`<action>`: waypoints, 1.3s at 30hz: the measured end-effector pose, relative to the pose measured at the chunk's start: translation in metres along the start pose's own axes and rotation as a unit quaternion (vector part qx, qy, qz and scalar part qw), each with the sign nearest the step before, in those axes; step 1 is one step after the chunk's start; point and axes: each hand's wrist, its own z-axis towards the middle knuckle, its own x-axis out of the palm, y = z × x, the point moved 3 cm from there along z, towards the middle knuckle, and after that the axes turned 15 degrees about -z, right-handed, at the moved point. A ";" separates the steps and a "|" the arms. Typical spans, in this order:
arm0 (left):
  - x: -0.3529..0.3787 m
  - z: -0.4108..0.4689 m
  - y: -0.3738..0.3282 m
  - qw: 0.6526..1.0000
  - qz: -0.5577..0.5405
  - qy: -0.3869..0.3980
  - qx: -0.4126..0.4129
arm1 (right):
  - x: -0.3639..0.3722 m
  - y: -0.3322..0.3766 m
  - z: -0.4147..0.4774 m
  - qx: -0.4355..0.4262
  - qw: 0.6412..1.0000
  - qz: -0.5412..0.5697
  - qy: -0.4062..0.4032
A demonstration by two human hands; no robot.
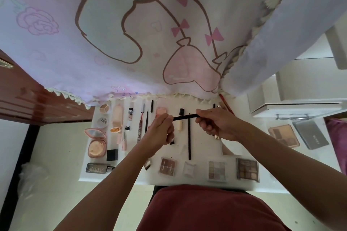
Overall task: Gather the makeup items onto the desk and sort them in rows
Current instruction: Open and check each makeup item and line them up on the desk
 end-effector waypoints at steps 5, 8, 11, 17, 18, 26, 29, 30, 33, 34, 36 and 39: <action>0.002 0.005 -0.004 0.998 -0.048 -0.002 -0.026 | -0.001 0.000 -0.003 -0.025 1.000 0.006 0.000; 0.003 0.007 -0.004 0.995 -0.085 -0.007 -0.045 | -0.004 0.003 -0.005 -0.058 0.998 -0.025 -0.010; 0.002 0.009 -0.004 0.989 -0.130 -0.020 -0.068 | -0.006 0.008 -0.008 -0.097 0.991 -0.086 -0.019; 0.003 0.010 -0.010 0.992 -0.109 -0.018 -0.056 | -0.009 0.011 -0.009 -0.116 0.986 -0.117 -0.015; 0.002 0.010 -0.011 0.995 -0.090 -0.014 -0.042 | -0.009 0.010 -0.009 -0.111 0.986 -0.120 -0.006; 0.001 0.007 -0.015 0.999 0.038 0.014 0.017 | -0.005 0.005 -0.011 -0.054 0.969 -0.228 0.081; -0.001 0.009 -0.015 0.999 0.047 0.017 0.009 | 0.006 0.006 -0.012 -0.098 0.955 -0.278 0.019; -0.003 0.010 -0.015 0.999 0.041 0.017 0.001 | 0.009 0.008 -0.012 -0.125 0.945 -0.301 -0.004; -0.008 0.010 -0.011 0.999 0.013 0.013 -0.035 | 0.012 0.008 -0.010 -0.186 0.911 -0.364 -0.055; -0.009 0.010 -0.009 0.999 0.008 0.013 -0.044 | 0.012 0.006 -0.009 -0.194 0.902 -0.380 -0.065; -0.010 0.010 -0.008 0.998 0.005 0.015 -0.056 | 0.012 0.001 -0.007 -0.199 0.894 -0.395 -0.075; -0.010 0.010 -0.008 0.998 0.005 0.022 -0.059 | 0.012 -0.005 -0.005 -0.191 0.900 -0.385 -0.077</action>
